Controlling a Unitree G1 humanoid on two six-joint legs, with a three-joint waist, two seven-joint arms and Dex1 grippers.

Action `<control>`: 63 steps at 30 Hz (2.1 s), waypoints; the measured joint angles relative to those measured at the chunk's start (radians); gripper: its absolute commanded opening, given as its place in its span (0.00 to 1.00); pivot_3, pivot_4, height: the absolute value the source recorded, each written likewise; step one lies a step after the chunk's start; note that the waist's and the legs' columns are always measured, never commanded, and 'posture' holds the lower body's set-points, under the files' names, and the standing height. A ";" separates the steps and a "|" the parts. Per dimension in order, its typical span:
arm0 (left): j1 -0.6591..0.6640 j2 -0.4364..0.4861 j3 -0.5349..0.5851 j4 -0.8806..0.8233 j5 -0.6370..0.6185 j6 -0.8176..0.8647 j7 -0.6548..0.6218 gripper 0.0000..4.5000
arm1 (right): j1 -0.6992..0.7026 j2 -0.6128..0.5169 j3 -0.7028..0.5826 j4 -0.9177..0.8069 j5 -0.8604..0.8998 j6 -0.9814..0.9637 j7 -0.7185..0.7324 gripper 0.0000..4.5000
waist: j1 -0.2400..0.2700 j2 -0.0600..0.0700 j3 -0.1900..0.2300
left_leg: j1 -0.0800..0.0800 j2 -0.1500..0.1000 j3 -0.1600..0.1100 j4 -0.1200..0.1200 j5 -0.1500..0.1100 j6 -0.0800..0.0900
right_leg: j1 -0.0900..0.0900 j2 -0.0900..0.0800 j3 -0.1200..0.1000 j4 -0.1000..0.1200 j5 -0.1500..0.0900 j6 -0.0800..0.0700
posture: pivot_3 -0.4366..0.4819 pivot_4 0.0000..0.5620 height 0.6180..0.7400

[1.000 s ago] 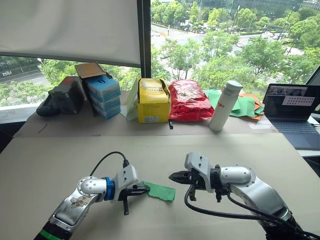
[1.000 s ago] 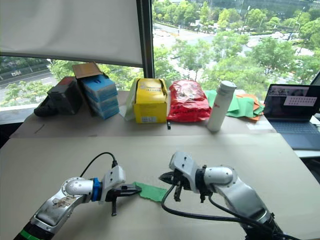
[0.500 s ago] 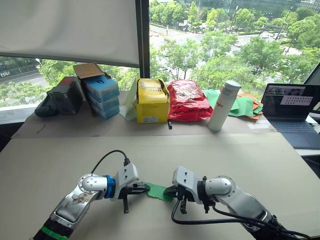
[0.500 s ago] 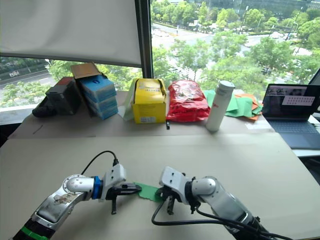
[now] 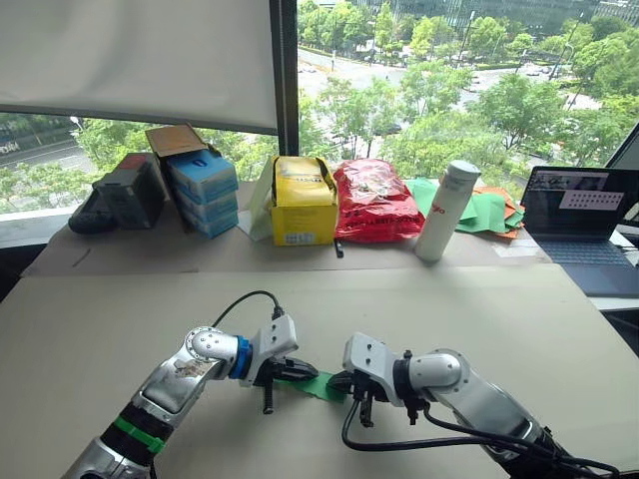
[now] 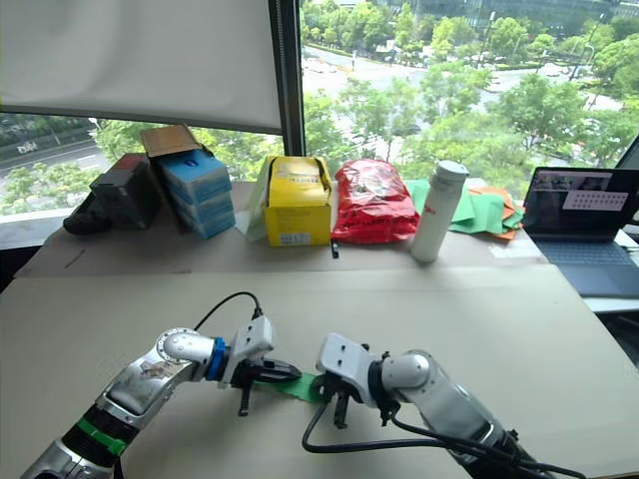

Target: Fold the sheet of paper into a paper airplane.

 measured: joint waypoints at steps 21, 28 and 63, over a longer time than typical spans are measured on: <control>0.026 0.032 0.010 0.027 0.062 -0.138 -0.035 0.00 | 0.002 -0.004 0.002 -0.033 -0.002 0.048 -0.003 0.00 | -0.010 -0.001 -0.002 | 0.002 0.001 0.000 -0.001 0.000 0.000 | 0.000 -0.001 0.001 0.001 0.000 0.000 | 0.48 0.27 1.00; 0.060 0.081 0.058 0.027 0.045 -0.154 -0.054 0.00 | 0.002 -0.004 0.005 -0.031 -0.003 0.048 -0.003 0.00 | -0.015 0.000 -0.003 | 0.005 0.002 0.000 -0.001 0.000 0.000 | 0.002 -0.001 0.001 0.001 -0.001 -0.001 | 0.48 0.27 1.00; 0.337 0.131 0.531 -0.302 -0.345 0.229 0.092 0.00 | 0.047 0.061 -0.208 -0.168 0.153 0.063 -0.026 0.06 | -0.022 0.002 0.002 | -0.003 0.002 -0.001 -0.002 0.000 -0.002 | -0.005 -0.007 0.002 0.001 -0.001 -0.001 | 0.48 0.27 1.00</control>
